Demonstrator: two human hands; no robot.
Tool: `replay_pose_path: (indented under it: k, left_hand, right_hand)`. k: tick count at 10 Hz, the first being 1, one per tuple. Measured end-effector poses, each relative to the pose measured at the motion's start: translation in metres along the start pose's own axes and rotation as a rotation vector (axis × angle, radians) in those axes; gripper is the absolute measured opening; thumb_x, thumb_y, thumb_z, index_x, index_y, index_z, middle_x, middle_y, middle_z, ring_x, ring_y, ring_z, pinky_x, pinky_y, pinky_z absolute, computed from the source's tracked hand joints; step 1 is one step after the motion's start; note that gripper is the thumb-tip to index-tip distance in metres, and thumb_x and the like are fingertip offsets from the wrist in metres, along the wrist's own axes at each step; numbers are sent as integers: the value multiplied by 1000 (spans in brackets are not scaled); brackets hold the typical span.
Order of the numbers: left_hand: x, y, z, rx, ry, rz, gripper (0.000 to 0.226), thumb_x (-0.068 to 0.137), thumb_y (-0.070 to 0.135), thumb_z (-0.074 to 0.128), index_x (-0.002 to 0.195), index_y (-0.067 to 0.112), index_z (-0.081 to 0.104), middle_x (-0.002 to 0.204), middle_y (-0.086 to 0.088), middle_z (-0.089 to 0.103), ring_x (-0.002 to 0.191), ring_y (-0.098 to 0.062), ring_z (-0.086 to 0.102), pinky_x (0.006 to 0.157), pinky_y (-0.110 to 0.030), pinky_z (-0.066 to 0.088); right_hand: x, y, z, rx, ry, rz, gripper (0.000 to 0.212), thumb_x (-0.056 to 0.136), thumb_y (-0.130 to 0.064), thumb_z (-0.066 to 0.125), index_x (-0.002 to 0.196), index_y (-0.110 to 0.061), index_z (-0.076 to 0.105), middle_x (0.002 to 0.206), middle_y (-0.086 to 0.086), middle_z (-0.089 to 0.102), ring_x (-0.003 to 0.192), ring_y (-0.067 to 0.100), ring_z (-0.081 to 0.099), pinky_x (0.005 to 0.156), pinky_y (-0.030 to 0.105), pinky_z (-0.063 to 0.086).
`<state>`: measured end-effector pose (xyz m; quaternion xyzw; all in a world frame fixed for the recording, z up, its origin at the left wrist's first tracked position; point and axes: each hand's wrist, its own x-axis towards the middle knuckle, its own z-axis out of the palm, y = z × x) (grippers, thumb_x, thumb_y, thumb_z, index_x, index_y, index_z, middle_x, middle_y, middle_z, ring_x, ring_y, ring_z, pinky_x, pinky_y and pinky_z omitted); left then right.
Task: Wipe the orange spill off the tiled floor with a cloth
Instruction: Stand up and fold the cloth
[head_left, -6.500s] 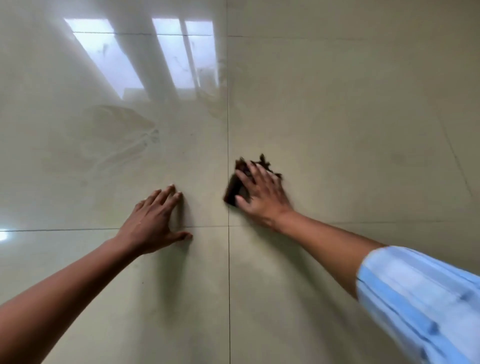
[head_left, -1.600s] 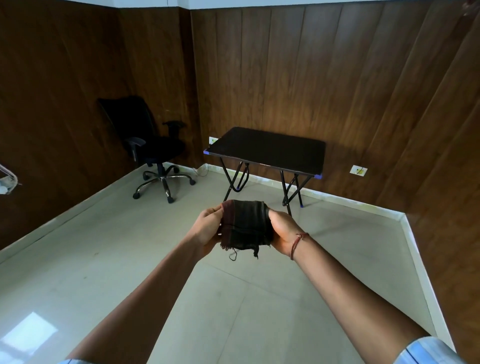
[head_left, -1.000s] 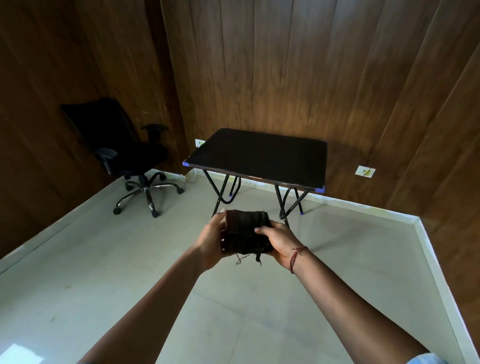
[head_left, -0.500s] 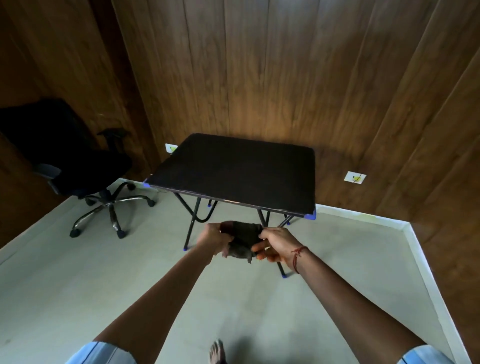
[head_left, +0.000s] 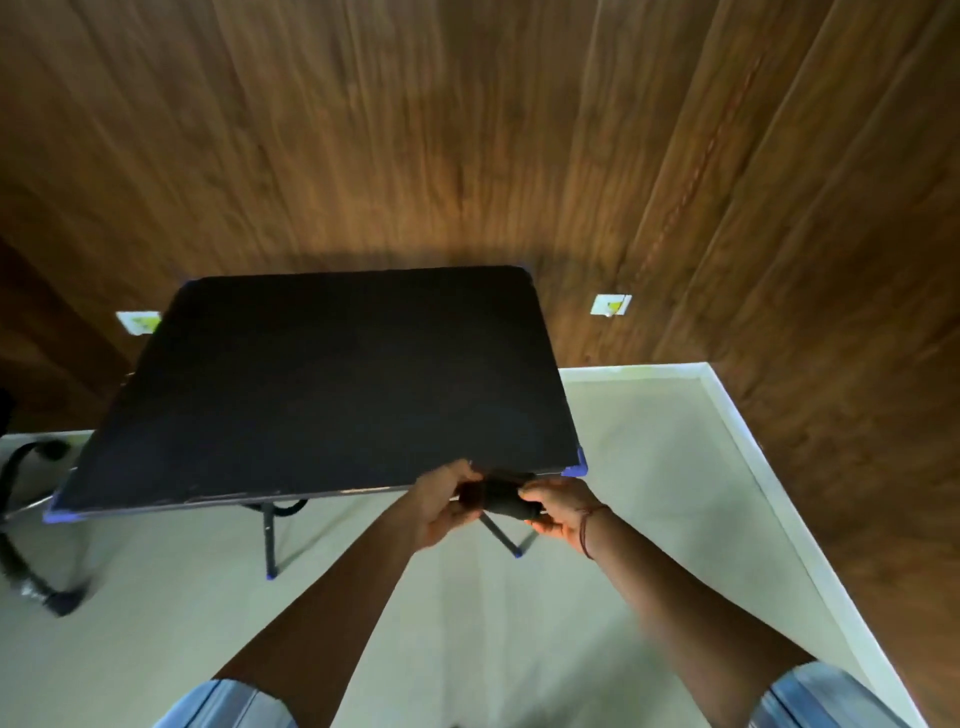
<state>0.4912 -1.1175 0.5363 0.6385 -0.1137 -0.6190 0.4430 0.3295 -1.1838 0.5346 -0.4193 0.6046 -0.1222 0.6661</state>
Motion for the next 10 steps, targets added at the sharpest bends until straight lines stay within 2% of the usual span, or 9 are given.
replay_pose_path:
  k: [1, 2, 4, 5, 6, 7, 8, 9, 10]
  left_hand:
    - [53, 8, 16, 271, 98, 154, 16, 86, -4, 61, 93, 9, 68, 92, -17, 67, 72, -21, 62, 66, -29, 54]
    - [93, 19, 26, 474, 165, 295, 30, 83, 1, 65, 97, 28, 68, 103, -7, 69, 88, -21, 67, 82, -35, 57]
    - [156, -9, 37, 949, -8, 281, 53, 93, 7, 53, 143, 18, 39, 137, -7, 48, 113, -20, 55, 81, -15, 40]
    - [164, -15, 43, 978, 65, 350, 40, 95, 6, 49, 134, 9, 47, 129, -8, 48, 100, -12, 51, 76, -10, 37]
    - [164, -24, 43, 1024, 104, 391, 27, 96, 8, 48, 122, 11, 56, 124, -11, 50, 101, -18, 57, 81, -21, 48]
    - [162, -33, 41, 1114, 105, 427, 37, 96, 10, 47, 132, 16, 50, 132, -7, 45, 116, -26, 52, 97, -36, 48]
    - [157, -27, 43, 1226, 100, 411, 42, 98, 16, 44, 140, 20, 42, 141, -5, 38, 121, -28, 44, 100, -40, 44]
    - [151, -21, 40, 1172, 97, 404, 38, 97, 18, 47, 135, 19, 48, 138, -6, 42, 122, -28, 46, 100, -40, 45]
    - [134, -13, 31, 1042, 150, 424, 35, 96, 17, 49, 130, 17, 54, 132, -10, 49, 120, -29, 52, 100, -39, 46]
  right_hand:
    - [44, -15, -3, -97, 42, -78, 11, 89, 3, 56, 86, -5, 63, 81, 10, 58, 70, 22, 55, 60, 29, 46]
    - [88, -25, -11, -124, 186, -272, 25, 84, 6, 60, 107, -2, 63, 97, 12, 60, 89, 27, 57, 75, 31, 48]
    - [142, -2, -18, -593, 174, -301, 51, 88, 1, 55, 137, -4, 44, 137, 16, 47, 127, 28, 45, 106, 28, 34]
    - [144, -3, -17, -690, 180, -374, 43, 92, -1, 51, 135, -3, 46, 138, 15, 47, 130, 28, 43, 108, 24, 29]
    - [143, -1, -24, -675, 187, -351, 40, 92, -2, 53, 131, -4, 49, 138, 13, 48, 128, 26, 45, 105, 24, 34]
    - [136, 4, -24, -705, 161, -363, 40, 93, -3, 53, 132, -5, 48, 138, 12, 47, 129, 25, 45, 106, 24, 33]
    - [134, -1, -23, -720, 151, -355, 41, 94, -5, 52, 134, -6, 46, 138, 12, 47, 130, 25, 44, 109, 27, 32]
    - [136, -4, -24, -693, 155, -313, 44, 91, -8, 57, 134, -7, 48, 137, 13, 48, 125, 25, 49, 104, 24, 37]
    - [126, -4, -24, -629, 200, -300, 38, 88, -9, 62, 125, -6, 57, 128, 10, 57, 111, 22, 58, 82, 9, 34]
